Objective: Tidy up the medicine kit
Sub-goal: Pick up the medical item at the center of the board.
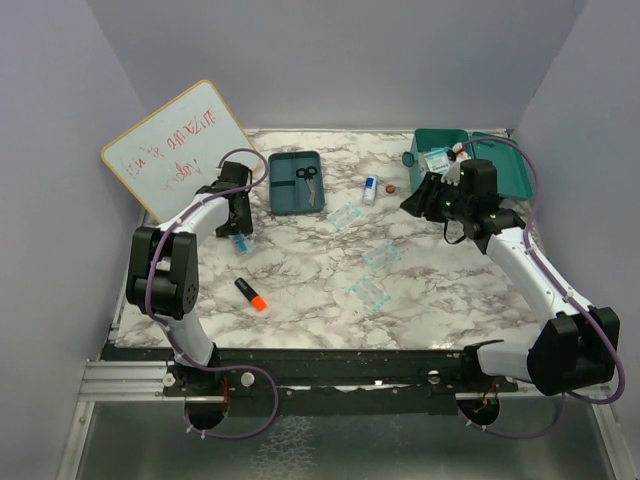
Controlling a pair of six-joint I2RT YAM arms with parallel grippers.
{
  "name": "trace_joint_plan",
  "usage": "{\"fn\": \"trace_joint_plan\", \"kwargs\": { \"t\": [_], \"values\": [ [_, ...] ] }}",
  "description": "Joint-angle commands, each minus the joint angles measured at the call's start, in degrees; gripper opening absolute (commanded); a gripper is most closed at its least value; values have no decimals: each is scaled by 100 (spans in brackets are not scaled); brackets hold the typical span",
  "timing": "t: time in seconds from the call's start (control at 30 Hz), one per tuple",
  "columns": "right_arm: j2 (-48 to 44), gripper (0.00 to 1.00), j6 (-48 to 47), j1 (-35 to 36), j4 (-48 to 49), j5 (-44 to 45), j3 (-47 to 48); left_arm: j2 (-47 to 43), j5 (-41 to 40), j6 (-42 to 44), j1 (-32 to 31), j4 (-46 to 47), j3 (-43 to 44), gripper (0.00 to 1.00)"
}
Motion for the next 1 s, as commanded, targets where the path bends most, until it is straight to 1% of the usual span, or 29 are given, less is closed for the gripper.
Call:
{"fn": "trace_joint_plan", "kwargs": {
  "t": [0.0, 0.17, 0.23, 0.3, 0.43, 0.6, 0.83, 0.97],
  "values": [
    [-22, 47, 25, 13, 122, -125, 25, 251, 150, 51, 18, -69, 81, 48],
    [7, 47, 36, 11, 147, -102, 27, 359, 359, 76, 27, -60, 142, 48],
    [47, 47, 46, 11, 168, -114, 24, 410, 489, 77, 27, -60, 145, 46],
    [92, 47, 30, 14, 158, -96, 56, 446, 610, 78, 27, -65, 144, 40],
    [144, 47, -30, 13, 82, -26, 170, 434, 792, 102, 27, -69, 145, 24],
    [217, 47, -5, 15, 87, -51, 272, 303, 1139, 124, 18, -69, 118, 12],
    [363, 46, 154, 16, 216, -263, 309, 45, 1740, 39, -56, -60, 62, 0],
    [382, 46, 244, 41, 251, -322, 338, -90, 2070, 31, -132, -51, 4, 0]
  ]
}}
